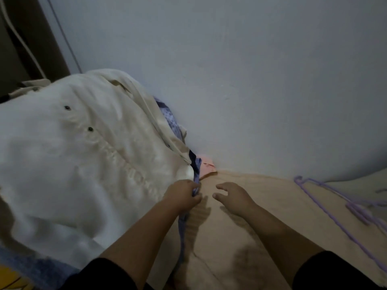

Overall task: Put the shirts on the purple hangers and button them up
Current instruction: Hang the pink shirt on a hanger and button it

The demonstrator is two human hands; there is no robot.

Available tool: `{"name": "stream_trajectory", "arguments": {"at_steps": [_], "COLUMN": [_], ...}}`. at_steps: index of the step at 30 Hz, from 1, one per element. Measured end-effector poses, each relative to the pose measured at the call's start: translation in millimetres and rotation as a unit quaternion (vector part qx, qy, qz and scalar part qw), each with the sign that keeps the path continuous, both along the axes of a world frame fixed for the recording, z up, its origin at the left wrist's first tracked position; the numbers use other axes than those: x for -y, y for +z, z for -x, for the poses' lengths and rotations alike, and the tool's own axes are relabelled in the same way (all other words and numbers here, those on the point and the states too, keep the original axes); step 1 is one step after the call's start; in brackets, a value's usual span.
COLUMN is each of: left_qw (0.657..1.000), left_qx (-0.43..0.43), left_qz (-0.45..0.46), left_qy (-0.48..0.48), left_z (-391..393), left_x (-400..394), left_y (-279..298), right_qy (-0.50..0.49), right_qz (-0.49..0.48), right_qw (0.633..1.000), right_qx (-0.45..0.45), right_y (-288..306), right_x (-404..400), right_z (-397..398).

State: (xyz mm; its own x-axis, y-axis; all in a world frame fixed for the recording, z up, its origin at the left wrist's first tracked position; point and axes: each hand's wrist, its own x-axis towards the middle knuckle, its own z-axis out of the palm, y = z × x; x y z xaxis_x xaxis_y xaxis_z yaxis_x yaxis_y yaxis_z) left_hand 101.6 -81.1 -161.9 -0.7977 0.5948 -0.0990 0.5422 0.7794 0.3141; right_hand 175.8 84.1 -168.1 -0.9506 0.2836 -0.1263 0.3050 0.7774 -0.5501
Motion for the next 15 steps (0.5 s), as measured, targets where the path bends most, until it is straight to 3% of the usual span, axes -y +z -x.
{"name": "stream_trajectory", "arguments": {"at_steps": [6, 15], "left_qw": [0.999, 0.993], "left_qx": [-0.047, -0.12], "left_qz": [-0.014, 0.007], "left_qy": [-0.023, -0.021], "left_z": [50, 108], "left_x": [-38, -73], "left_y": [-33, -87], "right_qy": [-0.018, -0.026], "right_qz": [0.059, 0.048], "right_qw": [0.998, 0.999], "right_qx": [-0.006, 0.001], "right_y": [-32, -94], "right_x": [-33, -66], "right_z": [49, 136]}}
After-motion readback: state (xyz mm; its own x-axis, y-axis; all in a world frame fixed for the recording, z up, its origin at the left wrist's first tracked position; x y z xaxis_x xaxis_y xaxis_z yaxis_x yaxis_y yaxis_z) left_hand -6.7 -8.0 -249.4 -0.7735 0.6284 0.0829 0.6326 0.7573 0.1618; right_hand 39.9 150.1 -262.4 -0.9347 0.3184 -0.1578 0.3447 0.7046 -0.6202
